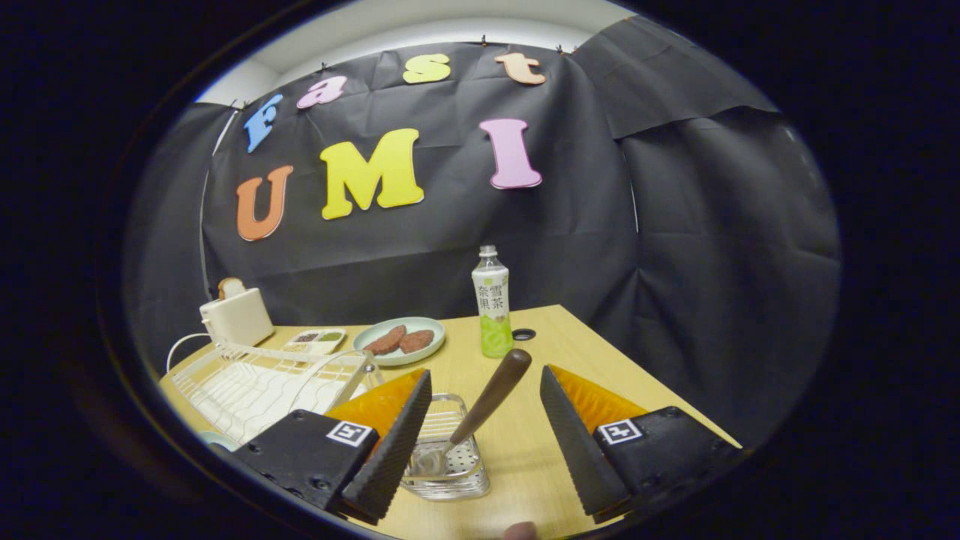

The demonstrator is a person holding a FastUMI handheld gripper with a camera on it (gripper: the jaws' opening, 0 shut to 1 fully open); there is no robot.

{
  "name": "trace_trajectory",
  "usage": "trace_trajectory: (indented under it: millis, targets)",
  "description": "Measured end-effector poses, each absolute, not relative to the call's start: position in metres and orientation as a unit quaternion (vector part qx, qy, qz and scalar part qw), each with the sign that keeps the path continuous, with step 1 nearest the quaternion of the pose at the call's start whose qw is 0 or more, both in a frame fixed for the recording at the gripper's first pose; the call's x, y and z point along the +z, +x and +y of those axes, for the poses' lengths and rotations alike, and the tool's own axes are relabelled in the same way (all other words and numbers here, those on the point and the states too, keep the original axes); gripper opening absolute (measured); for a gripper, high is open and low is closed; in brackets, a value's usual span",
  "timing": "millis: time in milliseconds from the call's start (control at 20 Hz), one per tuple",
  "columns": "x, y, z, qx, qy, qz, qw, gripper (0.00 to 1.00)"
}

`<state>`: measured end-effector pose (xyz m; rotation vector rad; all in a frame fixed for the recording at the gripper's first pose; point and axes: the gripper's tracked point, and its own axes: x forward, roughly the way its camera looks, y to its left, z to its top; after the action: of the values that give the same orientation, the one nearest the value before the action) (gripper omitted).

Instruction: Take the plate from the dish rack, then take the spoon from the basket and place it into the plate.

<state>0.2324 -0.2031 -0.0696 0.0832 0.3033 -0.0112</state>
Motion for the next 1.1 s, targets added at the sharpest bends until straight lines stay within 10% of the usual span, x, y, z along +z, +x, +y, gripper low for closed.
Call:
trace_trajectory:
  millis: [550,1100]
  targets:
    - [-0.060,0.235,-0.199,-0.007,0.080,0.155,0.985,0.33]
    - [-0.023,0.223,-0.175,-0.017,0.059,0.133,0.989,0.14]
